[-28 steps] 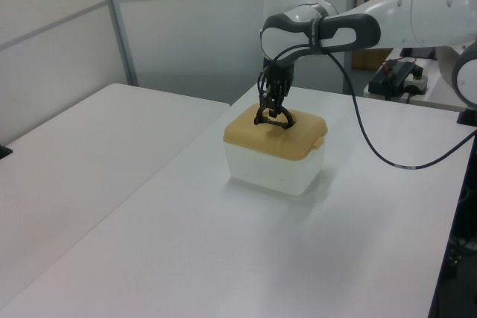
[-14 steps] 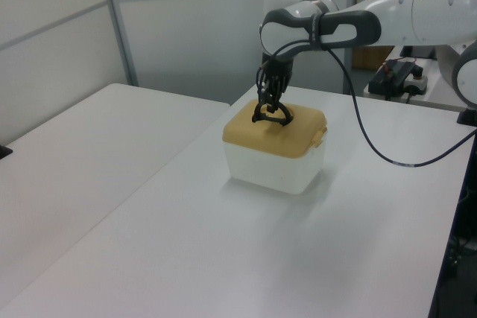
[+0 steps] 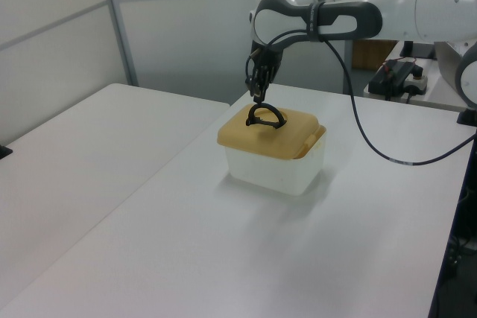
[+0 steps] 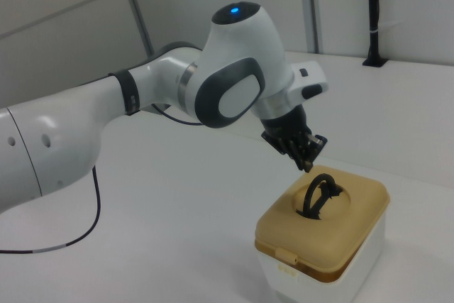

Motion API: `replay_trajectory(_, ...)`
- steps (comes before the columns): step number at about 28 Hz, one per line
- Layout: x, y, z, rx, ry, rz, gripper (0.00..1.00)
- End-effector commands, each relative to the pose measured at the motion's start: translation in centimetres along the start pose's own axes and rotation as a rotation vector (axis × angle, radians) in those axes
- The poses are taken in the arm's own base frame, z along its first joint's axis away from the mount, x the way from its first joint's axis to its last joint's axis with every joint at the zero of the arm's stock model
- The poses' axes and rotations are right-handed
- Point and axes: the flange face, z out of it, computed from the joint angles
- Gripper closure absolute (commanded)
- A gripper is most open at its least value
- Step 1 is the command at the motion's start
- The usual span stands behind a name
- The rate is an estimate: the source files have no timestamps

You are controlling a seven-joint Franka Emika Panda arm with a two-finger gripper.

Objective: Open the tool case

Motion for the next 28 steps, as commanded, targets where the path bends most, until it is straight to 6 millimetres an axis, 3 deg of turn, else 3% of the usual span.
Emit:
replay_trajectory(1,-0.4,-0.4,-0.4,0.012,-0.019,0.007,0.62)
replay_trajectory(3,-0.5,0.0,0.1,0.011,-0.025,0.012,0.46)
replay_trajectory(9,-1.0,1.9,0.4,-0.012,-0.036,0.02,0.45)
replay_trajectory(14,-1.1,2.2,0.8,-0.041,-0.048,0.007,0.46)
replay_trajectory(16,-1.0,2.2,1.7,-0.045,-0.06,0.002,0.55)
replay_trajectory(20,-1.2,1.6,3.3,-0.056,-0.087,-0.015,0.58)
replay_trajectory(23,-1.1,1.0,4.3,-0.051,-0.099,-0.025,0.67)
replay_trajectory(26,-1.1,0.9,4.5,-0.045,-0.1,-0.015,0.93)
replay_trajectory(28,-1.1,1.1,4.5,-0.04,-0.097,-0.007,1.0)
